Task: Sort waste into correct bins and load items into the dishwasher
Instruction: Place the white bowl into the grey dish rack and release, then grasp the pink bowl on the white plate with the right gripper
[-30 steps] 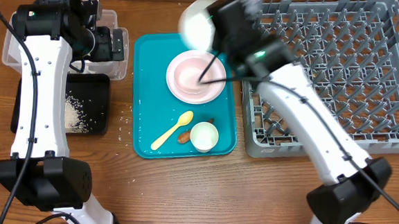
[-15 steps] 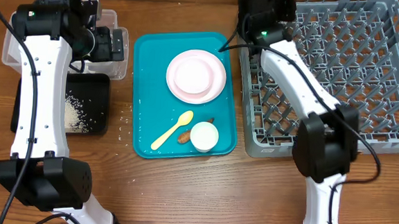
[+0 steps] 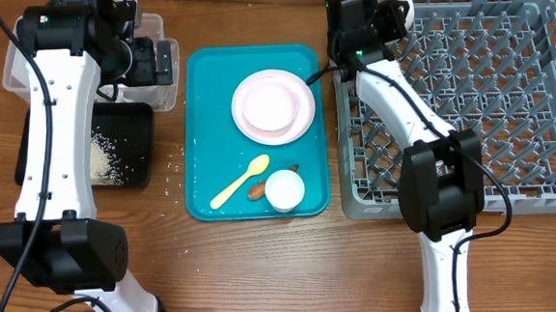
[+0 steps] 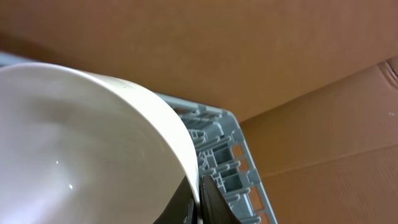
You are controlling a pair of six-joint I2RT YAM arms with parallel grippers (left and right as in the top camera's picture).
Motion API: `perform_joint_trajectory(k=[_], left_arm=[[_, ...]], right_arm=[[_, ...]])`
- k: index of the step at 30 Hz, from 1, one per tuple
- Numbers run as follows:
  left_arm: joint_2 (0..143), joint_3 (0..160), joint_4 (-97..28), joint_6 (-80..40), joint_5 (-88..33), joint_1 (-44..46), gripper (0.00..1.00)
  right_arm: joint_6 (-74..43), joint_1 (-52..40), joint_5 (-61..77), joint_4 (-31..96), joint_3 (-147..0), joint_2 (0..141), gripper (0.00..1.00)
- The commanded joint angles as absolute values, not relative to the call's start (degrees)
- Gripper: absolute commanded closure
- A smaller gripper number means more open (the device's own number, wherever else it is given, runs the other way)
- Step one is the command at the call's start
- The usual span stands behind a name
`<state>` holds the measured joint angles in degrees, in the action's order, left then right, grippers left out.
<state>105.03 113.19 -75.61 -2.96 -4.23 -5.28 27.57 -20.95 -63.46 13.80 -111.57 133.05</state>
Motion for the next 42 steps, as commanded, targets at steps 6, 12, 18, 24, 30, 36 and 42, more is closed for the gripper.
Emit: perform_joint_trajectory(k=[6,12,18,24,30,36,42], left_arm=[[104.88,113.34,-75.61,-2.76,-4.05,-5.23,0.0],[104.88,113.34,-75.61,-2.79,-4.05,-5.23,0.0],[104.88,113.34,-75.61,-2.76,-4.03,-5.23,0.0],[104.88,113.34,-75.61,-2.76,-4.03,-5.23,0.0],[104.88,113.34,-75.61,-2.76,-4.05,-5.23,0.0],[104.88,113.34,-75.61,-2.76,-4.03,-5.23,0.0],[104.88,113.34,-75.61,-2.76,-4.05,-5.23,0.0]], right_arm=[[18.76,-21.12,-64.47,18.35,-111.53,134.76,0.96],[18.79,-24.8,-64.45,18.61,-111.53,134.76,0.96],[18.79,-28.05,-64.38,18.76,-111.53,134.76,0.68],[18.79,-30.0,-64.42,18.79,-111.53,134.74,0.4],[18.79,-31.31,-65.3,19.44,-111.57,134.74,0.34],[16.45,-34.44,-65.93,21.28,-113.71,134.32,0.27],[3.44,-39.83,-55.72,33.45,-113.89,132.31,0.26]])
